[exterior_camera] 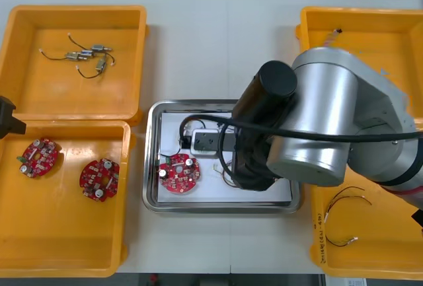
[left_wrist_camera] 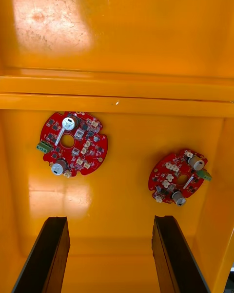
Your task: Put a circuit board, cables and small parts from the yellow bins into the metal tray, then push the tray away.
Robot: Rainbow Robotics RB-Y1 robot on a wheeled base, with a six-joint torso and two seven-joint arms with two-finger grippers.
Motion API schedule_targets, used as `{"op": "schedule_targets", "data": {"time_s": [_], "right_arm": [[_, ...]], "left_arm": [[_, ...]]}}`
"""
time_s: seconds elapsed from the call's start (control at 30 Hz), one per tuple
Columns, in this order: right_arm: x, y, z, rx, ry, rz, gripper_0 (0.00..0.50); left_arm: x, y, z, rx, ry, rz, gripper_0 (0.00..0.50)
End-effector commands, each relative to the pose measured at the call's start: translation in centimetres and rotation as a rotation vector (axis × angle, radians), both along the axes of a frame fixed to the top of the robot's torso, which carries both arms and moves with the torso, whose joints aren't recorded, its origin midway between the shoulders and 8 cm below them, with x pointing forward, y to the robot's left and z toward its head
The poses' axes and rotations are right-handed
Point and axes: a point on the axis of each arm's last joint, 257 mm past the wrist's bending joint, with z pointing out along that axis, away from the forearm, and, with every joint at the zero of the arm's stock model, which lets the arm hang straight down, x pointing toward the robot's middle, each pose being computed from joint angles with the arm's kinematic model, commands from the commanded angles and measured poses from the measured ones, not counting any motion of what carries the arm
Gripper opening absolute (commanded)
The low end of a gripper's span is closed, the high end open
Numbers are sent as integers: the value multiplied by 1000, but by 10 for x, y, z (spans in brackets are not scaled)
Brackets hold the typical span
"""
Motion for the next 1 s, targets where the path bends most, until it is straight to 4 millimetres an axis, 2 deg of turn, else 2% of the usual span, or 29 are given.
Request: {"op": "schedule_targets", "data": {"time_s": [0.03, 0.33, 0.53, 1.0], "right_arm": [[-6, 20, -10, -60, -18, 165, 500], [-32, 32, -42, -78, 93, 208, 500], [-45, 34, -53, -70, 128, 208, 500], [-52, 32, -83, -78, 105, 145, 500]], "left_arm": [[-5, 11, 11, 68, -16, -48, 500], [-5, 11, 11, 68, -16, -48, 500], [-5, 11, 11, 68, -16, -48, 500], [-5, 11, 11, 68, -16, -48, 500]]}}
